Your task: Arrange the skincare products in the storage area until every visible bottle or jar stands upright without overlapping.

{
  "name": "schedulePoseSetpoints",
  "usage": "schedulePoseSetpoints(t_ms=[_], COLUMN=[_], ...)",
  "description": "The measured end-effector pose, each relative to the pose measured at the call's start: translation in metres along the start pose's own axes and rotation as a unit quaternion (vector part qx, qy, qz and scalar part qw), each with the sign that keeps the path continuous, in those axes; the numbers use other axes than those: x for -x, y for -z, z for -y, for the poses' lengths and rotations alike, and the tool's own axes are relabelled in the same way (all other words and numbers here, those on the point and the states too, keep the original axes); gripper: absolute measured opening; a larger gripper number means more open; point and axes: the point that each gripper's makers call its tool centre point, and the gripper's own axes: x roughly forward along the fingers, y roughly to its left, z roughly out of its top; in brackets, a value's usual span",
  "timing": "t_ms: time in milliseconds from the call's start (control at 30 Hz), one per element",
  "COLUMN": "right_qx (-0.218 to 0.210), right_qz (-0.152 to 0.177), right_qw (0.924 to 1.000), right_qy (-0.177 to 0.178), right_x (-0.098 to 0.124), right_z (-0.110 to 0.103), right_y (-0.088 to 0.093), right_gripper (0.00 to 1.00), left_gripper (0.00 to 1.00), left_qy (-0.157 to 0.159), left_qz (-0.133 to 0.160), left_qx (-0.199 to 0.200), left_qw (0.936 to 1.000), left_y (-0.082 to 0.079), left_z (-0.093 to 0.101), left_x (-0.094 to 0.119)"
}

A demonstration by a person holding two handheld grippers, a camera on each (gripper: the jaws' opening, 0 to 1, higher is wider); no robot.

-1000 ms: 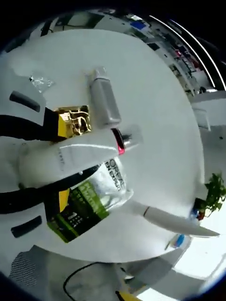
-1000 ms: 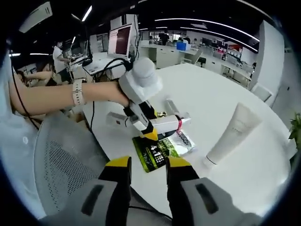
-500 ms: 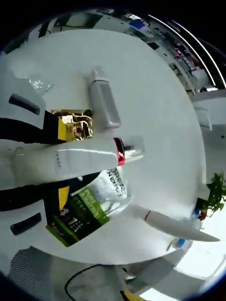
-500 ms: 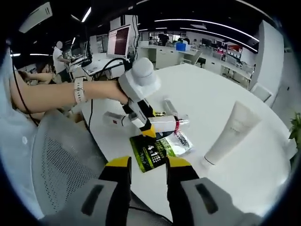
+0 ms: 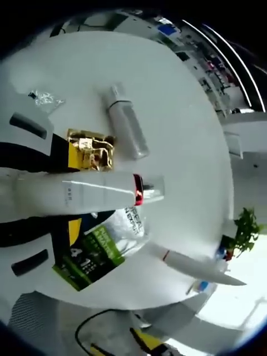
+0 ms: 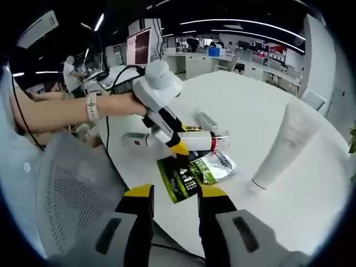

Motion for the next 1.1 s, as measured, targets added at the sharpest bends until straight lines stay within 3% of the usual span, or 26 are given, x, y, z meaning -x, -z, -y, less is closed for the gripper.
schedulePoseSetpoints(t_ms=[100,300,433,567,733,867,1000,1033,1067,1100], right_qx=[-0.026,-0.061,-0.119,-0.172,-0.275,-0.317,-0.411,-0.417,-0.439,-0.445], right_qz=[0.010,0.027,0.065,0.075,0.116,0.123,0.133,0.137,0.137,0.137], right_qw=[0.9996,0.9978,0.9907,0.9823,0.9536,0.9392,0.8993,0.8953,0.8851,0.8823], right_qy=[-0.010,0.005,0.014,0.003,-0.038,-0.049,-0.071,-0.074,-0.069,-0.066], right_x=[-0.011,-0.025,-0.034,-0.047,-0.068,-0.081,-0.095,-0.097,-0.100,-0.101], right_z=[0.002,0.014,0.024,0.031,0.030,0.027,0.024,0.024,0.025,0.026], right_y=[0.000,-0.004,-0.012,-0.015,-0.028,-0.030,-0.025,-0.025,-0.023,-0.022], right_gripper=[0.31,0.31,0.32,0.32,0.32,0.34,0.34,0.34,0.34,0.34], left_gripper=[0.25,0.25,0.25,0.25,0.24,0.24,0.24,0.24,0.24,0.24], left_qy=[0.014,0.024,0.026,0.026,0.029,0.030,0.033,0.033,0.035,0.035], left_qz=[0.005,0.016,0.033,0.040,0.047,0.050,0.057,0.058,0.056,0.057], left_qx=[0.026,0.030,0.029,0.032,0.043,0.051,0.061,0.061,0.065,0.065], left_qw=[0.9995,0.9991,0.9987,0.9983,0.9976,0.9970,0.9960,0.9959,0.9957,0.9956], left_y=[0.004,0.006,0.001,0.000,-0.003,-0.004,-0.005,-0.006,-0.005,-0.006], left_z=[0.003,0.005,0.007,0.007,0.008,0.009,0.010,0.010,0.011,0.011], left_x=[0.003,0.012,0.019,0.022,0.024,0.026,0.030,0.030,0.030,0.031])
